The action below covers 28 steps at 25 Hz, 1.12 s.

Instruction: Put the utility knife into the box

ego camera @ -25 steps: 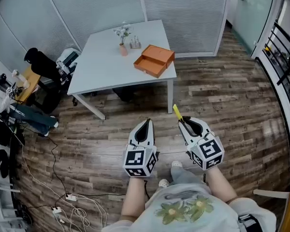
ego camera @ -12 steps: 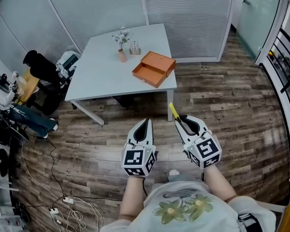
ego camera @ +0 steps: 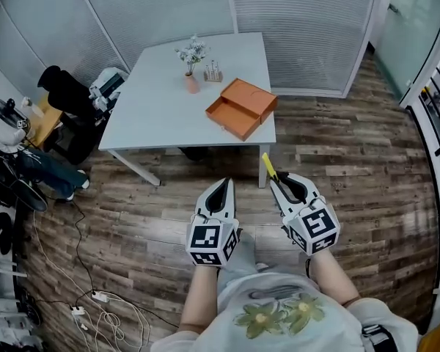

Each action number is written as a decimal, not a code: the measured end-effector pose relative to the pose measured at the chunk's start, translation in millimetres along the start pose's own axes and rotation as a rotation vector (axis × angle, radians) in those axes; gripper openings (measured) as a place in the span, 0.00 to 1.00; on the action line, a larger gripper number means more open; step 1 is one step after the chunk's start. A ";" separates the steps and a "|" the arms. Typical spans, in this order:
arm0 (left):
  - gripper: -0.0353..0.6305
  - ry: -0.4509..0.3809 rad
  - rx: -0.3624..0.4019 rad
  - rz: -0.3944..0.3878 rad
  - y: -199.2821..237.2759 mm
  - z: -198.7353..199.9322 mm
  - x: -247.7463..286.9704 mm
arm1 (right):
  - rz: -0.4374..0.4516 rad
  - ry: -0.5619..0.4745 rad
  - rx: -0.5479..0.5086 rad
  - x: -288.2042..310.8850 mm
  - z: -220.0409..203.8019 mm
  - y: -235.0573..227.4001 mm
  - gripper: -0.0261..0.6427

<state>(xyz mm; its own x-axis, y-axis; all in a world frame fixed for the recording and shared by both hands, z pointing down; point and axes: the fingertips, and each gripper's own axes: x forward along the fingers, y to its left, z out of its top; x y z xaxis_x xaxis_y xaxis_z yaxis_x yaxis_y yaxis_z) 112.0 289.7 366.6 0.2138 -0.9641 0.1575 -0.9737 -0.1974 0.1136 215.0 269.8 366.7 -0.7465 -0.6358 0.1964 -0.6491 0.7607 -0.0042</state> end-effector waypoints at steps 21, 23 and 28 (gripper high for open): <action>0.05 0.016 0.008 -0.041 191.1 54.7 203.2 | -0.063 0.021 -0.020 244.0 52.9 -102.7 0.14; 0.05 0.018 0.017 -0.042 211.5 60.1 219.2 | -0.066 0.025 -0.021 268.1 57.2 -110.1 0.14; 0.05 0.032 0.005 -0.036 259.5 62.7 249.6 | -0.082 0.041 -0.018 318.8 59.3 -125.1 0.14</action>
<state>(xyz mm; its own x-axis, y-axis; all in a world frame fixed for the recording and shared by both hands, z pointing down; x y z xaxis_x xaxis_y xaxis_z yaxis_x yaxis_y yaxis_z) -92.3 -13.4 373.9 0.2509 -0.9502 0.1850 -0.9657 -0.2326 0.1151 49.5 -35.8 371.7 -0.6839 -0.6905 0.2355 -0.7048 0.7087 0.0309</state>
